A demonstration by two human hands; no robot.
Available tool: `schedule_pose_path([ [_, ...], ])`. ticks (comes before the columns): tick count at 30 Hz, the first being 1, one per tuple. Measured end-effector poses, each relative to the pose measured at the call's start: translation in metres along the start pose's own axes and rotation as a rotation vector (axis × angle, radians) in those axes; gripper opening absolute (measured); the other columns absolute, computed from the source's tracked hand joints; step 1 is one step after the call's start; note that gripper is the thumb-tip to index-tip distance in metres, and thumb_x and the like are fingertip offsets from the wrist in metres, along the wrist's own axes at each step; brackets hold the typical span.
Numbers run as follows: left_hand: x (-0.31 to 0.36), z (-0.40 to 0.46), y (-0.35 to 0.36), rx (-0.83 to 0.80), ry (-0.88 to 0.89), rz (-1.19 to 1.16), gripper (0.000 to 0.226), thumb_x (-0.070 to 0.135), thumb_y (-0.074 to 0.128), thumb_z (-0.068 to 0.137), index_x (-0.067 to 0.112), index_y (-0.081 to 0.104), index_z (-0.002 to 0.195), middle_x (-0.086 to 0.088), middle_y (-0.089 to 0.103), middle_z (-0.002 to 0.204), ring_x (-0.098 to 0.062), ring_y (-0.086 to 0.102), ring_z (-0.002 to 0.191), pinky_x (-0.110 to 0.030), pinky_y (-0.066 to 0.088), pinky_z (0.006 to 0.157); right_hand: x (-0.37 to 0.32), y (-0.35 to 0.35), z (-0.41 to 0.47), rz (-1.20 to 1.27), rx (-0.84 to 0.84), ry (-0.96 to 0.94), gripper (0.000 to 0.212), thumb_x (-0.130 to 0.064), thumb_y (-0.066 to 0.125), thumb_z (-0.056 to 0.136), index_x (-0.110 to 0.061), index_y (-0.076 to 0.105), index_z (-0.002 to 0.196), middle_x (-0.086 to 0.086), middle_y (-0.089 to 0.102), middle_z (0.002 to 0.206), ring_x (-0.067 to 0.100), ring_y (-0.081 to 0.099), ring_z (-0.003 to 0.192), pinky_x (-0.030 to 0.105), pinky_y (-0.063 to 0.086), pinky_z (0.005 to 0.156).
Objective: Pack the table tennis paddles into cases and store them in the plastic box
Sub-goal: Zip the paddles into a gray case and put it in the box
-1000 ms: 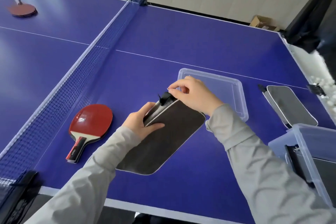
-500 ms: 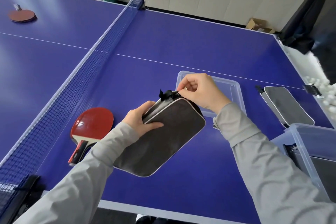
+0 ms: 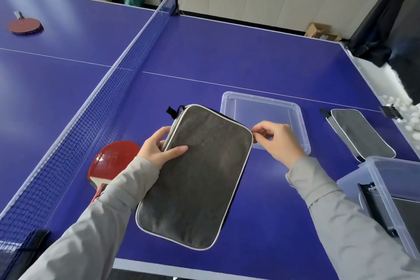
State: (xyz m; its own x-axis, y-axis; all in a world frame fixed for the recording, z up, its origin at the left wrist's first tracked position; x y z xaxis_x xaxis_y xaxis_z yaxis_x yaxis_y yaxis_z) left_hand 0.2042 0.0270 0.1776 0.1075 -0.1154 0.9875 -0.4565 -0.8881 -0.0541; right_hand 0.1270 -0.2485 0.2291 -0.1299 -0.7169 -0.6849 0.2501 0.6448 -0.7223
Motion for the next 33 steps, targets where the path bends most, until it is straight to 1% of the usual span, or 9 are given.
schedule_pose_path([
  [2, -0.005, 0.001, -0.004, 0.029, -0.034, -0.059, 0.032, 0.014, 0.075, 0.076, 0.033, 0.061, 0.098, 0.005, 0.074, 0.073, -0.011, 0.07, 0.062, -0.02, 0.053, 0.053, 0.009, 0.001, -0.008, 0.016, 0.016, 0.018, 0.01, -0.004, 0.064, 0.085, -0.011, 0.069, 0.083, 0.006, 0.072, 0.072, 0.01, 0.067, 0.065, 0.013, 0.049, 0.07],
  [8, -0.021, 0.003, 0.0, 0.092, -0.128, -0.172, 0.04, 0.029, 0.078, 0.064, 0.029, 0.063, 0.101, 0.002, 0.074, 0.074, -0.015, 0.07, 0.065, -0.023, 0.054, 0.054, 0.014, 0.014, -0.034, 0.018, 0.074, 0.006, 0.008, 0.0, 0.064, 0.082, -0.006, 0.067, 0.079, 0.007, 0.069, 0.069, 0.026, 0.065, 0.066, 0.03, 0.052, 0.07],
  [14, -0.035, 0.006, -0.004, 0.331, -0.192, -0.286, 0.026, 0.026, 0.076, 0.076, 0.024, 0.062, 0.098, 0.0, 0.071, 0.079, -0.018, 0.068, 0.065, -0.027, 0.055, 0.058, 0.008, 0.028, -0.062, 0.032, 0.107, -0.043, 0.007, 0.005, 0.066, 0.079, -0.002, 0.067, 0.079, 0.003, 0.065, 0.067, 0.018, 0.058, 0.061, 0.015, 0.046, 0.064],
  [16, -0.038, 0.007, -0.008, 0.408, -0.207, -0.321, 0.031, 0.027, 0.075, 0.076, 0.02, 0.06, 0.102, -0.003, 0.068, 0.081, -0.022, 0.064, 0.067, -0.033, 0.055, 0.066, 0.012, 0.031, -0.071, 0.062, 0.115, -0.023, 0.008, 0.005, 0.066, 0.079, -0.003, 0.067, 0.078, 0.002, 0.065, 0.066, 0.014, 0.057, 0.06, 0.014, 0.046, 0.062],
  [18, -0.042, 0.008, -0.012, 0.466, -0.21, -0.327, 0.035, 0.028, 0.076, 0.076, 0.018, 0.058, 0.104, -0.002, 0.066, 0.078, -0.02, 0.062, 0.066, -0.032, 0.053, 0.065, 0.018, 0.031, -0.082, 0.105, 0.134, 0.019, 0.01, 0.002, 0.067, 0.08, -0.007, 0.066, 0.077, -0.005, 0.063, 0.064, 0.011, 0.056, 0.061, 0.012, 0.045, 0.061],
  [20, -0.045, 0.008, -0.016, 0.533, -0.204, -0.317, 0.038, 0.028, 0.076, 0.076, 0.016, 0.057, 0.106, 0.001, 0.064, 0.076, -0.016, 0.061, 0.064, -0.029, 0.05, 0.064, 0.023, 0.034, -0.094, 0.138, 0.151, 0.063, 0.013, -0.001, 0.068, 0.08, -0.012, 0.065, 0.075, -0.008, 0.063, 0.063, 0.009, 0.056, 0.059, 0.015, 0.046, 0.061],
  [24, -0.055, 0.004, -0.014, 0.704, -0.222, -0.325, 0.042, 0.024, 0.076, 0.076, 0.011, 0.054, 0.109, 0.001, 0.06, 0.081, -0.021, 0.059, 0.08, -0.034, 0.049, 0.08, 0.024, 0.051, -0.121, 0.191, 0.209, 0.126, 0.015, 0.0, 0.067, 0.079, -0.014, 0.064, 0.074, -0.004, 0.066, 0.063, 0.012, 0.059, 0.058, 0.024, 0.05, 0.063],
  [29, -0.066, -0.011, 0.0, 0.9, -0.29, -0.383, 0.053, 0.023, 0.076, 0.077, 0.004, 0.051, 0.119, -0.003, 0.058, 0.092, -0.019, 0.056, 0.086, -0.026, 0.042, 0.082, 0.008, 0.074, -0.144, 0.255, 0.254, 0.124, 0.016, 0.001, 0.069, 0.079, -0.014, 0.065, 0.074, -0.006, 0.064, 0.063, 0.01, 0.057, 0.057, 0.02, 0.049, 0.061],
  [33, -0.067, -0.02, 0.008, 1.038, -0.301, -0.47, 0.055, 0.021, 0.076, 0.077, 0.005, 0.049, 0.123, -0.002, 0.055, 0.095, -0.015, 0.053, 0.083, -0.014, 0.035, 0.07, -0.013, 0.099, -0.155, 0.306, 0.195, 0.109, 0.012, -0.006, 0.069, 0.081, -0.017, 0.065, 0.077, -0.007, 0.064, 0.065, 0.009, 0.057, 0.061, 0.022, 0.05, 0.061],
])
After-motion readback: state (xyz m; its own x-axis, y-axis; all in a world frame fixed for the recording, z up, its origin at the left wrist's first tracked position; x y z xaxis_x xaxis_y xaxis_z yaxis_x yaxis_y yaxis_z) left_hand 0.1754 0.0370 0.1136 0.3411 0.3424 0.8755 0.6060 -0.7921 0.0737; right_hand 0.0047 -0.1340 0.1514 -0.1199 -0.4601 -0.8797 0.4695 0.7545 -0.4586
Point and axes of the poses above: each hand's wrist, its own z-axis towards the middle knuckle, its own y-axis out of the palm, x = y × z, the point moved 7 cm from there along z, towards the middle knuckle
